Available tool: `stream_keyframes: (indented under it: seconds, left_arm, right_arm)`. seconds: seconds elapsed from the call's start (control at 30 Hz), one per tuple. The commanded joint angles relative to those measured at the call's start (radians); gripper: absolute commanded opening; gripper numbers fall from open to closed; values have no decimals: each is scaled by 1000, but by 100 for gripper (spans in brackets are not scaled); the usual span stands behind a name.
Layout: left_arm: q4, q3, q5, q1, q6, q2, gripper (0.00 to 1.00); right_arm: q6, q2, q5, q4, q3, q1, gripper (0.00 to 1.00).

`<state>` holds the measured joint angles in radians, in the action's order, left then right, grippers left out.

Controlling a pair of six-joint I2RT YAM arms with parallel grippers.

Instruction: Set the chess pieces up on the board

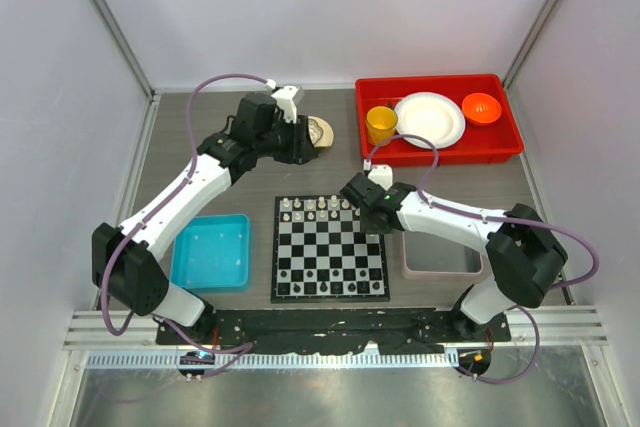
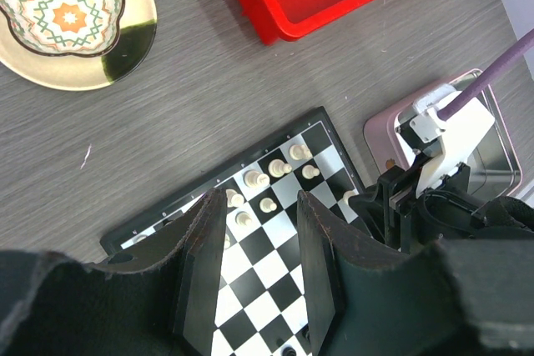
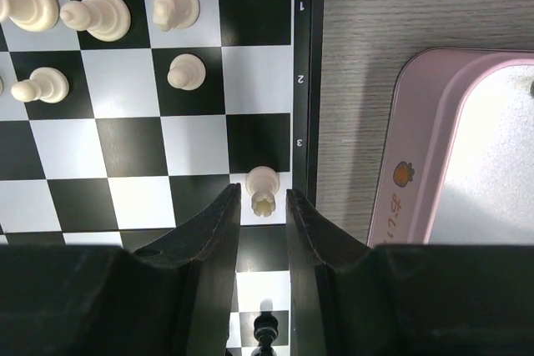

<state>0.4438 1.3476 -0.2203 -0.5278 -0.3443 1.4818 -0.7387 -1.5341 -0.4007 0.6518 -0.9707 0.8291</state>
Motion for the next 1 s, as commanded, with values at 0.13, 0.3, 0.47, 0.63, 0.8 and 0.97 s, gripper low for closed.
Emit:
stream_keyframes:
  seconds: [0.13, 0.3, 0.47, 0.63, 0.8, 0.97]
  left_arm:
    - [-40, -2, -5, 8, -7, -8, 43]
    - [-40, -2, -5, 8, -7, -5, 43]
    - [-40, -4, -7, 8, -7, -5, 43]
    - [-37, -4, -5, 8, -5, -3, 43]
    - [-40, -2, -7, 8, -5, -3, 43]
    - [-39, -2, -5, 8, -4, -6, 43]
  right_arm:
    - [-1, -8, 26, -17, 7, -4, 29]
    - [-1, -3, 29, -20, 7, -4, 24]
    - [1, 9, 22, -18, 9, -4, 16]
    - [-7, 54, -29, -17, 10, -13, 13]
    - [36, 80, -20, -34, -14, -80, 13]
    - [100, 43, -18, -37, -77, -128, 13]
